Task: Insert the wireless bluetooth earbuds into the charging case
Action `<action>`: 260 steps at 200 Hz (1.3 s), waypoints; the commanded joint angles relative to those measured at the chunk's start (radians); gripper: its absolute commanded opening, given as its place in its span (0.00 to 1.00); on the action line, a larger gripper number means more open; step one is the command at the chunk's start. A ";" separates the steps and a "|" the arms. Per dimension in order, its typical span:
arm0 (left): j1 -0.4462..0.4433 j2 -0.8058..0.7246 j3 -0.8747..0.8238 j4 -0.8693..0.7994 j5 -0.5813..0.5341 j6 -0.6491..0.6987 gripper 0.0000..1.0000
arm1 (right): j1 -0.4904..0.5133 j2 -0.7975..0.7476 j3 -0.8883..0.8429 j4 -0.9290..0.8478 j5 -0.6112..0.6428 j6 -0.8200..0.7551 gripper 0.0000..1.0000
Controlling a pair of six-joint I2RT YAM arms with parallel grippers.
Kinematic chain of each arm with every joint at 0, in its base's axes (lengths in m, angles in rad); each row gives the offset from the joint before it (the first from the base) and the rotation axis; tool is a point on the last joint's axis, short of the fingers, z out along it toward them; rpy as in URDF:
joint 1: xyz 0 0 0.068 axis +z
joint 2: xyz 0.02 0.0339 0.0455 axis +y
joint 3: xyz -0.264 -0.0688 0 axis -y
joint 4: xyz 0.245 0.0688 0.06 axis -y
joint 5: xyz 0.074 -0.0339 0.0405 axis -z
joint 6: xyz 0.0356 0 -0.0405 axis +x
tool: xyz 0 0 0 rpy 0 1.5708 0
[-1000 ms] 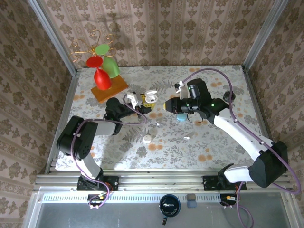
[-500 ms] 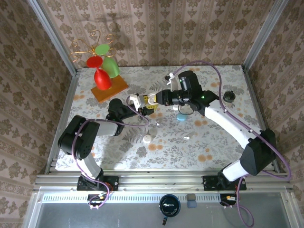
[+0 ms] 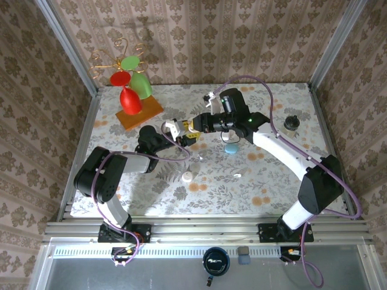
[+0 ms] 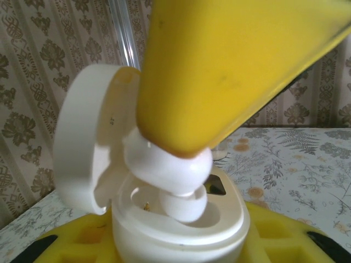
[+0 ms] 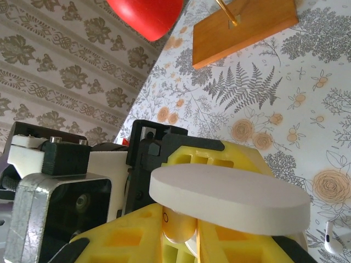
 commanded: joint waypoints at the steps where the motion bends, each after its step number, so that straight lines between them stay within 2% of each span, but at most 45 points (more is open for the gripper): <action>1: -0.008 -0.016 0.018 0.029 -0.020 0.000 0.37 | 0.006 0.011 0.026 0.017 -0.016 0.010 0.22; 46: -0.014 -0.019 0.025 0.030 -0.053 -0.018 0.37 | 0.009 0.014 0.019 0.011 -0.015 0.018 0.22; 110: -0.020 -0.036 0.025 0.029 -0.062 -0.026 0.37 | 0.009 0.031 0.021 -0.036 0.071 0.001 0.23; 190: -0.020 -0.030 0.029 0.029 -0.058 -0.036 0.37 | 0.008 -0.031 0.020 -0.055 0.116 -0.011 0.45; 215: -0.020 -0.025 0.026 0.029 -0.055 -0.031 0.38 | 0.008 -0.070 -0.003 -0.027 0.120 -0.019 0.47; 260: -0.022 -0.016 0.021 0.029 -0.040 0.011 0.37 | 0.008 -0.125 -0.004 0.011 0.052 -0.058 0.45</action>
